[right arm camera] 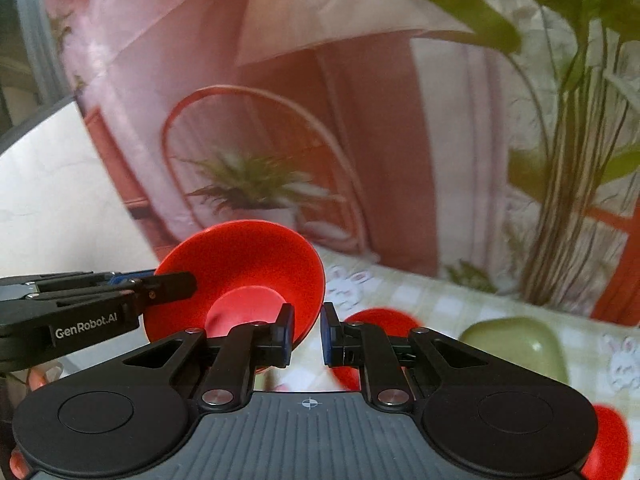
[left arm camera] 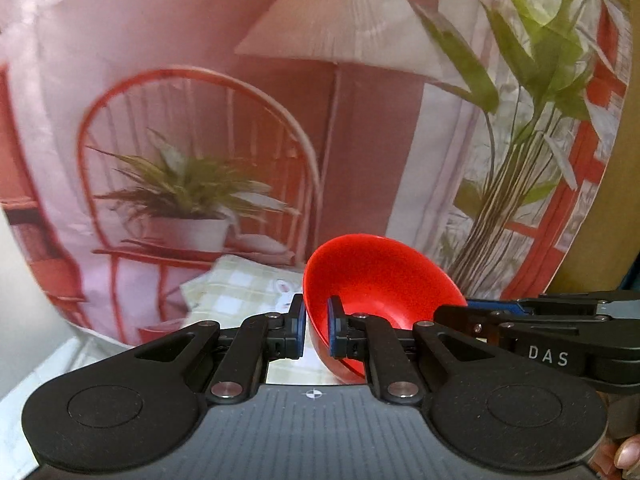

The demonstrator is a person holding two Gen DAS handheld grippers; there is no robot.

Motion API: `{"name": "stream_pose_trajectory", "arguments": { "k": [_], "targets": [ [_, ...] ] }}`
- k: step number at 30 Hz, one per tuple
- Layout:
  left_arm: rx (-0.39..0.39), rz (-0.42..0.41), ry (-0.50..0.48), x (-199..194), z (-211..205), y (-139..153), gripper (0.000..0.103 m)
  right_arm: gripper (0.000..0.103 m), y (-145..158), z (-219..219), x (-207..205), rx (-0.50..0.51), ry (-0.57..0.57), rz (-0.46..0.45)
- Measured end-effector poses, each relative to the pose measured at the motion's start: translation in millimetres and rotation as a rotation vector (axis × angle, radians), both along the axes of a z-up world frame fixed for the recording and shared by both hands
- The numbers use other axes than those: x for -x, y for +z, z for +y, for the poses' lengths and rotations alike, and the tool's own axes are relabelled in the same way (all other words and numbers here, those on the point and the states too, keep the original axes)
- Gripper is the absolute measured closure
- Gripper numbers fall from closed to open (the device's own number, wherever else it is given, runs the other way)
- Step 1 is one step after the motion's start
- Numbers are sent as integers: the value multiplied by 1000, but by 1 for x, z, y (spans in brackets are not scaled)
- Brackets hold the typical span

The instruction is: Organize plates and bowls

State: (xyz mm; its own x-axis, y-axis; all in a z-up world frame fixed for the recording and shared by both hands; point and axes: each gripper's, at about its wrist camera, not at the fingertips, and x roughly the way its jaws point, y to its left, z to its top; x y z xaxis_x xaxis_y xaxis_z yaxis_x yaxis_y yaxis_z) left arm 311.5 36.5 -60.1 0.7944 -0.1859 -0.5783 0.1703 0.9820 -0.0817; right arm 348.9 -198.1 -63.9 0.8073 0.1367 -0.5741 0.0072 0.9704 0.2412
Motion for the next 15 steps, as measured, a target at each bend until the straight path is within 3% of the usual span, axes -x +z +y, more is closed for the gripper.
{"name": "stream_pose_trajectory", "arguments": {
  "k": [9,15],
  "targets": [
    [24,109,-34,-64,-30,-55,91,89,-49,-41,-44,45,-47,113],
    [-20,177,-52,-91,-47,-92,91,89,-92,-61,-63,5,-71,200]
  ]
}}
